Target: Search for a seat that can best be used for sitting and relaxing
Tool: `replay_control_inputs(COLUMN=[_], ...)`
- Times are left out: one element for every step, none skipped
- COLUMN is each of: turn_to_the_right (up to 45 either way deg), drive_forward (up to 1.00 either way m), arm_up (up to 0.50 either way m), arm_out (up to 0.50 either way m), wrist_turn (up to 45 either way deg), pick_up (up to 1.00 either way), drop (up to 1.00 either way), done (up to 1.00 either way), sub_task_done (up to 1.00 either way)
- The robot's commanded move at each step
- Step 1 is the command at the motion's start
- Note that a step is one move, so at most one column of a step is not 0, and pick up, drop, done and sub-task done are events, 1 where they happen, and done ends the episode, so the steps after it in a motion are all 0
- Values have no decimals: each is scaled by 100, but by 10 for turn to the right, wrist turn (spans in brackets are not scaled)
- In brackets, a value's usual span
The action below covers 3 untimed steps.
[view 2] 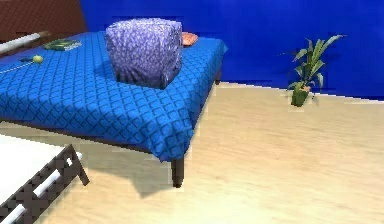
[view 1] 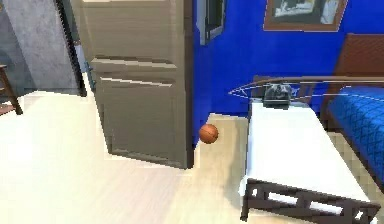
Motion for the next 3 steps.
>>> replay_control_inputs(turn_to_the_right=[90,0,-450], drive_forward=[0,25,0], arm_up=[0,0,0], arm_out=[0,0,0], wrist_turn=[0,0,0], pick_up=[0,0,0], drop=[0,0,0], done=[0,0,0], sub_task_done=[0,0,0])
